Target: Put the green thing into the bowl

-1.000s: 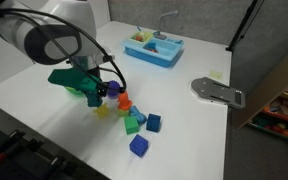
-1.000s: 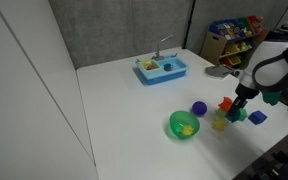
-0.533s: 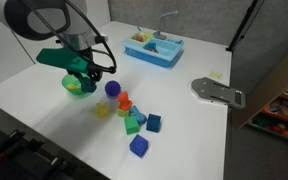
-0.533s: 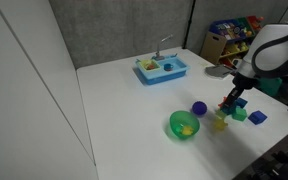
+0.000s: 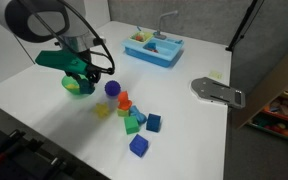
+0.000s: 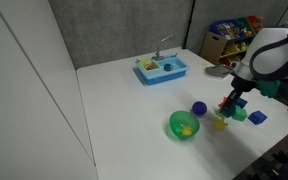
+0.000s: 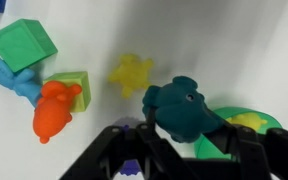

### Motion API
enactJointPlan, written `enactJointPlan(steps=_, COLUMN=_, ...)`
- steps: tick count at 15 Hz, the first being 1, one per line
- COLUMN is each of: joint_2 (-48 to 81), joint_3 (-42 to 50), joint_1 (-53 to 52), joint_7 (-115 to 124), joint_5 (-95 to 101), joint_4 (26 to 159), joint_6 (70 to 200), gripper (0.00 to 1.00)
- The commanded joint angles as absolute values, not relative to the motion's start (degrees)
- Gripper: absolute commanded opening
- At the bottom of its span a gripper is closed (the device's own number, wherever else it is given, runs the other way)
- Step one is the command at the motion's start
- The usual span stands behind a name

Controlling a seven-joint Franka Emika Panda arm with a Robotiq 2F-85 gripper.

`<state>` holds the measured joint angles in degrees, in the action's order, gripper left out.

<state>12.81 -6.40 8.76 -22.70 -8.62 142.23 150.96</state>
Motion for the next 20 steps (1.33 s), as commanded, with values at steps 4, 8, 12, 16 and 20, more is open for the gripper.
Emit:
enactJointPlan(steps=4, joint_2=15.3, joint_3=-7.37, joint_1=2.76, joint_7=-21.34, joint_5=-7.22, joint_4=137.89, joint_6=149.83, gripper=0.23)
enactJointPlan(steps=8, joint_2=18.88, joint_3=-8.33, joint_1=0.1, joint_7=-21.11, joint_5=-6.79, joint_4=132.95, joint_6=149.46, gripper=0.23)
enactJointPlan(steps=12, joint_2=24.32, joint_3=-9.66, joint_1=-0.65, joint_7=-21.3, joint_5=-7.27, joint_4=126.87, joint_6=148.86, gripper=0.23)
enactJointPlan(steps=16, joint_2=29.78, joint_3=-10.31, joint_1=-1.58, joint_7=-20.26, joint_5=-6.39, joint_4=121.93, joint_6=149.12, gripper=0.23)
enactJointPlan(steps=20, joint_2=34.33, joint_3=-9.7, joint_1=-3.08, joint_7=-18.42, joint_5=-3.97, joint_4=118.99, joint_6=149.82, gripper=0.23)
